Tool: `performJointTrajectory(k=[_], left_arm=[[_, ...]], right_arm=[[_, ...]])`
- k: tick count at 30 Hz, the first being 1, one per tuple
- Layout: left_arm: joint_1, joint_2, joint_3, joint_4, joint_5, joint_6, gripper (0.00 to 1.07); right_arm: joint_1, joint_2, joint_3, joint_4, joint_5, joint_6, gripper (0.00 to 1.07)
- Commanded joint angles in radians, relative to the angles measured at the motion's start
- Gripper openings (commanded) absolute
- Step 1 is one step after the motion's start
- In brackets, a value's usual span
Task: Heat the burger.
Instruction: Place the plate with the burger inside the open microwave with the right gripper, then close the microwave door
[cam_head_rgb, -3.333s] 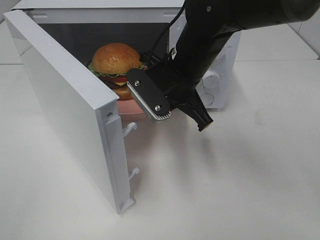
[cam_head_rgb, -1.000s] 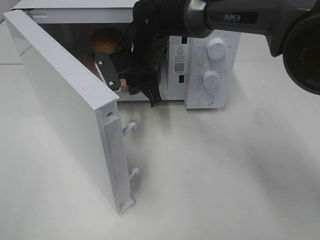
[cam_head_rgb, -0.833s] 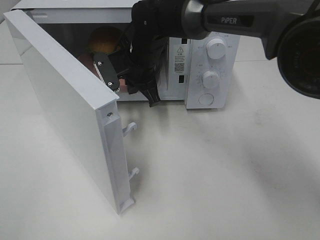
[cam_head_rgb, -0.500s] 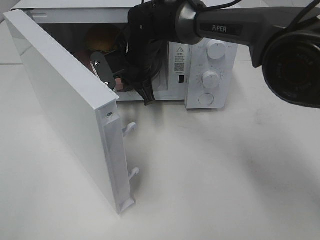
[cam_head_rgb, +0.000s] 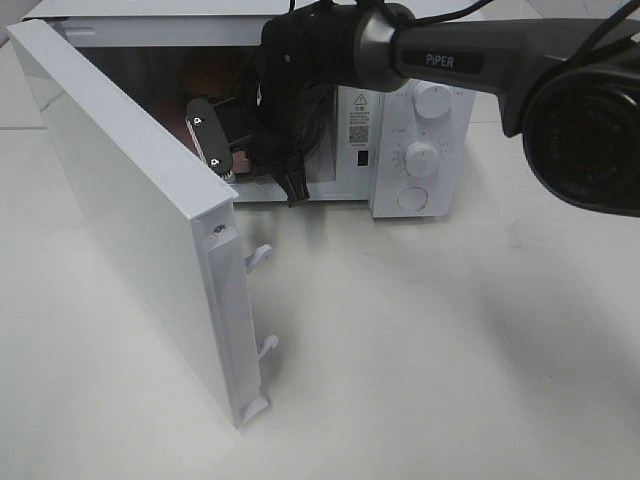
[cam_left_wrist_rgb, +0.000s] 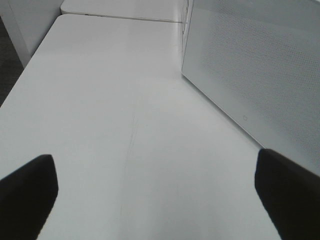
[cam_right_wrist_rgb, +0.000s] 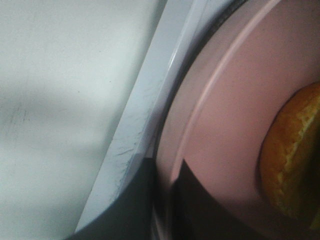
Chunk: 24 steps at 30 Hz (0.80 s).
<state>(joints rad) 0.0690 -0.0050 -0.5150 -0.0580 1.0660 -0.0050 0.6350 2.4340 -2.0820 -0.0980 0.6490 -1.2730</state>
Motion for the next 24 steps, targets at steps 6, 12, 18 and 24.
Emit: performJointTrajectory(k=[6,12,18,24], left_arm=[[0.001,-0.004,-0.009,0.001,-0.002,-0.009,1.00],[0.001,-0.004,-0.009,0.001,-0.002,-0.009,1.00],[0.001,-0.004,-0.009,0.001,-0.002,-0.009,1.00],[0.001,-0.004,-0.009,0.001,-0.002,-0.009,1.00]], right_arm=[[-0.001,-0.011,-0.016,-0.009,-0.055,0.016,0.09],[-0.001,-0.011,-0.015,-0.009,-0.051,0.040,0.21],[0.000,-0.011,-0.015,0.022,-0.036,0.040,0.45],[0.000,-0.013,-0.015,0.033,-0.014,0.045,0.57]])
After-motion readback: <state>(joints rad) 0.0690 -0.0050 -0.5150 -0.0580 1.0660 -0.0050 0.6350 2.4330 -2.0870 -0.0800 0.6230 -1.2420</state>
